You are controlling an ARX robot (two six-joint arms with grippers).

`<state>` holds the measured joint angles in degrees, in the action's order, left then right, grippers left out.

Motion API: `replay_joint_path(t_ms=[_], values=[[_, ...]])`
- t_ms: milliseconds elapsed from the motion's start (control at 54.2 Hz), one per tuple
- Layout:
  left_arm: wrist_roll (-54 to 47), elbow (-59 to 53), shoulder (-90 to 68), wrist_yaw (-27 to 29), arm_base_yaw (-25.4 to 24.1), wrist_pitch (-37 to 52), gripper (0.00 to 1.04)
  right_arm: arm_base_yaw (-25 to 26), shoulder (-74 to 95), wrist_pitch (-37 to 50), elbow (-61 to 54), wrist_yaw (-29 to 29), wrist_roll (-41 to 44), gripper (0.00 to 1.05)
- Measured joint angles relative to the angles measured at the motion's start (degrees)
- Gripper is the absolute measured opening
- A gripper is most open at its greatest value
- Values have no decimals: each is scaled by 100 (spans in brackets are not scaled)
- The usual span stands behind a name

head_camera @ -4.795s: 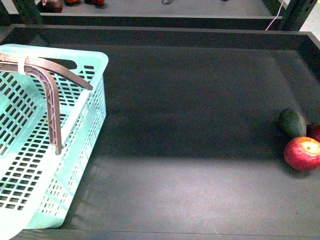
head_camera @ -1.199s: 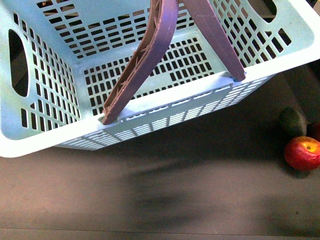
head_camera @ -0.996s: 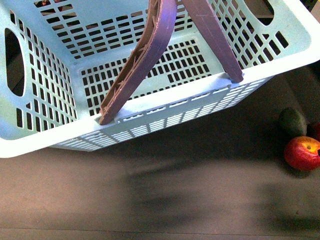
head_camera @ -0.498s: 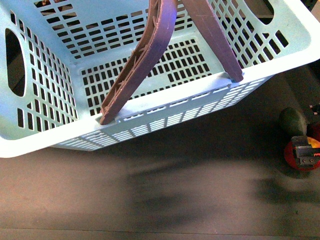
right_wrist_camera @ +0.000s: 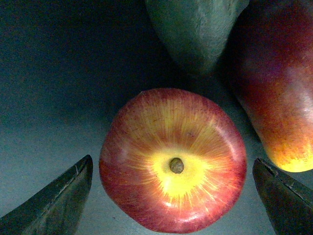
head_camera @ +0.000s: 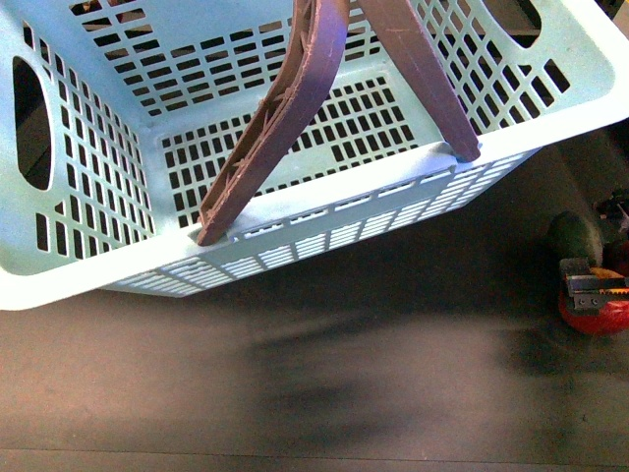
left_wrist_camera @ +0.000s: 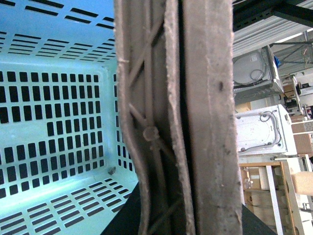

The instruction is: Pick apple with right arm and hold basket with left

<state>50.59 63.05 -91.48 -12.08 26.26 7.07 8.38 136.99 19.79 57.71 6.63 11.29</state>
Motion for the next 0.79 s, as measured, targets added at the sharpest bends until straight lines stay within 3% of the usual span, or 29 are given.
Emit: replay_joint_path(t_ms=[184,350,793], values=[[0,0,0,2,0,0,15,-2,208,-17,57,22,-61,96],[0,0,0,0,0,0,15,0,216,-13,59,26,-125,79],[0,0,0,0,0,0,15,42,-855,348,-863,-466,-55,75]])
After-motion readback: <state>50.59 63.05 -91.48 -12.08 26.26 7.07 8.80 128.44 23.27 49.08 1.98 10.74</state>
